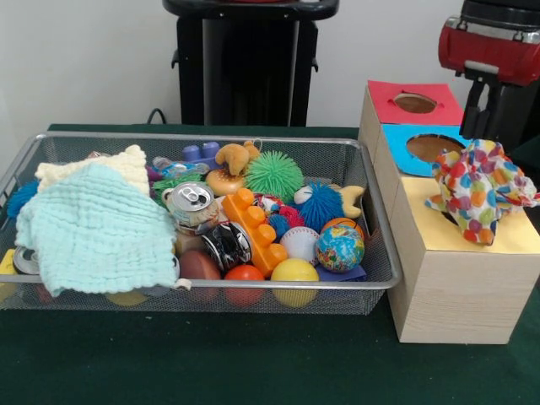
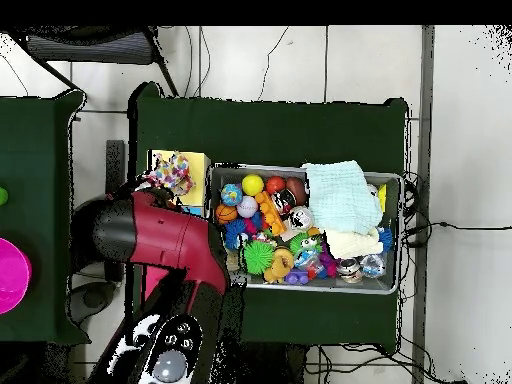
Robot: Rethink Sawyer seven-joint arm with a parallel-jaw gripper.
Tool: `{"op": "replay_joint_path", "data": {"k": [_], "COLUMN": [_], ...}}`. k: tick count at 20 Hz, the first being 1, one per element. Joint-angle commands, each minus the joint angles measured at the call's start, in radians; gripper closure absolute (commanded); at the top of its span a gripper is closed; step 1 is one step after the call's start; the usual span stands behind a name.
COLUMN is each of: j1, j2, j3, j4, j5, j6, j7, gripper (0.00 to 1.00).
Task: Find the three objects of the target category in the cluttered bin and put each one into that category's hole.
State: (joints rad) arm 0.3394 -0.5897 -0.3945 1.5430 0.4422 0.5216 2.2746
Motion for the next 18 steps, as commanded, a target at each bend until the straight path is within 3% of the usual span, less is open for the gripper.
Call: {"op": "replay_joint_path", "data": {"k": [1, 18], "j1": [-0.015, 0.009], "j2": [0.079, 0.137], "j3": [-0.008, 0.001], "j4": [-0.027, -0.075], "j5": [0.044, 0.129], "j6": [0.000, -0.038], "j7": [0.292, 0.304], "gripper": [1.00, 1.00]}}
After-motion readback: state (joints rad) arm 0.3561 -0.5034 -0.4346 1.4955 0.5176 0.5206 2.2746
